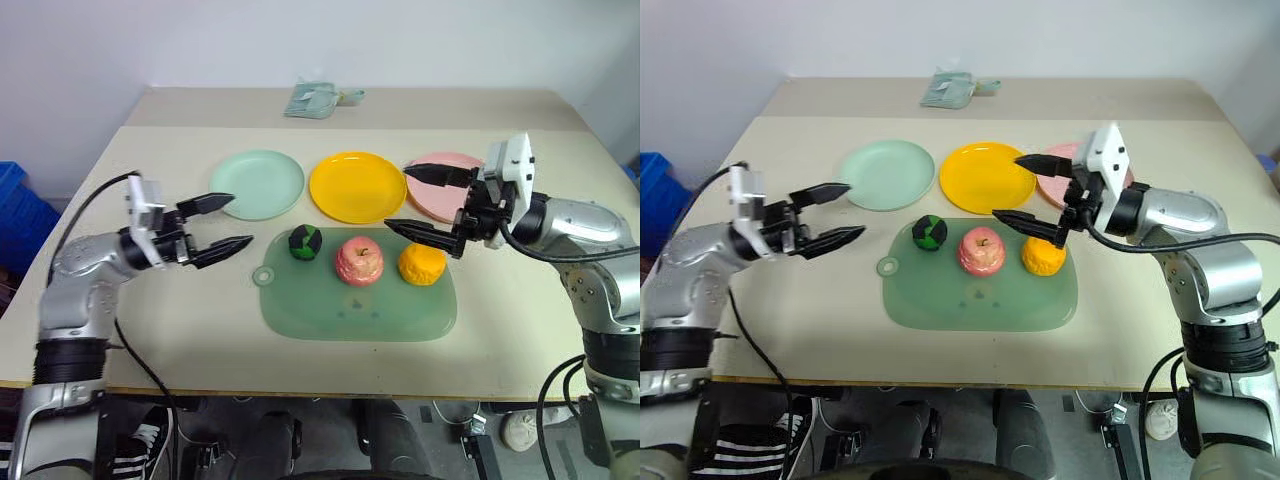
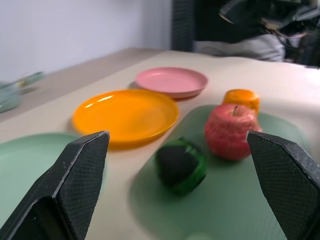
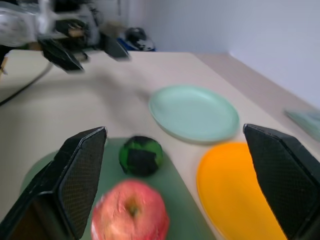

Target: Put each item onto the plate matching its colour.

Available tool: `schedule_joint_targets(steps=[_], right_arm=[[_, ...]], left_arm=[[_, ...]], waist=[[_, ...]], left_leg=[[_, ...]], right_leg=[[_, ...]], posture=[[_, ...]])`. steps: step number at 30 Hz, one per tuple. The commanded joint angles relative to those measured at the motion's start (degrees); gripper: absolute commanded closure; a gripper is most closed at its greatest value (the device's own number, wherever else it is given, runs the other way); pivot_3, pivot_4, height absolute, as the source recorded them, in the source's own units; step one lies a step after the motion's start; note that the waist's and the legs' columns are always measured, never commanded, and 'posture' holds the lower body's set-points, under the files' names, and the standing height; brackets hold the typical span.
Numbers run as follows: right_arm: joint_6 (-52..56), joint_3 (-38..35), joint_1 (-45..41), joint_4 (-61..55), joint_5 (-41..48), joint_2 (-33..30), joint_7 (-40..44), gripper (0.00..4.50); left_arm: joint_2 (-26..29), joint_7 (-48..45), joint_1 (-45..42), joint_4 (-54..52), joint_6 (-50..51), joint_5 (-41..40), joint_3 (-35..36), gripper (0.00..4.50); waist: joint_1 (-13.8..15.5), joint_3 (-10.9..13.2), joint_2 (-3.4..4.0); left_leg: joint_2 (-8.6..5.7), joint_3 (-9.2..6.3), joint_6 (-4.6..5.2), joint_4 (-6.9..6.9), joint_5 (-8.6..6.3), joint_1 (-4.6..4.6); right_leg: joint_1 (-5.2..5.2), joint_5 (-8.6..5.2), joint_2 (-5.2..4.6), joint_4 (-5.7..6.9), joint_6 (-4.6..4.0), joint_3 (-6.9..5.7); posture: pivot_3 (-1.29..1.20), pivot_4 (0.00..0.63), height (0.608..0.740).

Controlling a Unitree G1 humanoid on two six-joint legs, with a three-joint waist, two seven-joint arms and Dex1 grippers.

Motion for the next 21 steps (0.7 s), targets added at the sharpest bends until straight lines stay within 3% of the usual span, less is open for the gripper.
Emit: schedule_joint_targets(steps=[1,11,21], right_arm=[[4.13,-0.02,-0.64,-5.92,3.23,-0.48,-1.3,0.04],[14.26,2.47,-0.54,-13.16,3.95,-4.59,-5.09,0.04],[18.75,3.6,-0.44,-13.8,2.92,-5.08,-8.26,0.04]], left_arm=[[-2.21,-0.94,-3.09,1.84,-0.75,2.27,-3.44,0.0],[-8.72,0.87,-10.29,14.84,-10.38,13.77,-10.97,0.0],[-13.77,0.35,-14.15,22.55,-13.48,15.64,-11.26,0.0]], waist=[[0.14,0.01,0.02],[0.59,0.02,-0.04],[0.59,0.02,-0.04]], left_leg=[[0.0,0.01,0.0,0.0,0.0,-0.01],[-0.03,0.04,0.05,0.03,-0.02,-0.01],[-0.03,0.05,0.08,0.04,-0.04,-0.02]], right_leg=[[-0.01,0.0,0.0,0.0,0.0,0.0],[0.01,0.0,-0.01,-0.02,0.0,0.02],[0.01,0.0,-0.01,-0.02,0.0,0.02]], posture=[[0.0,0.15,0.74],[0.0,0.15,0.74],[0.0,0.15,0.74]])
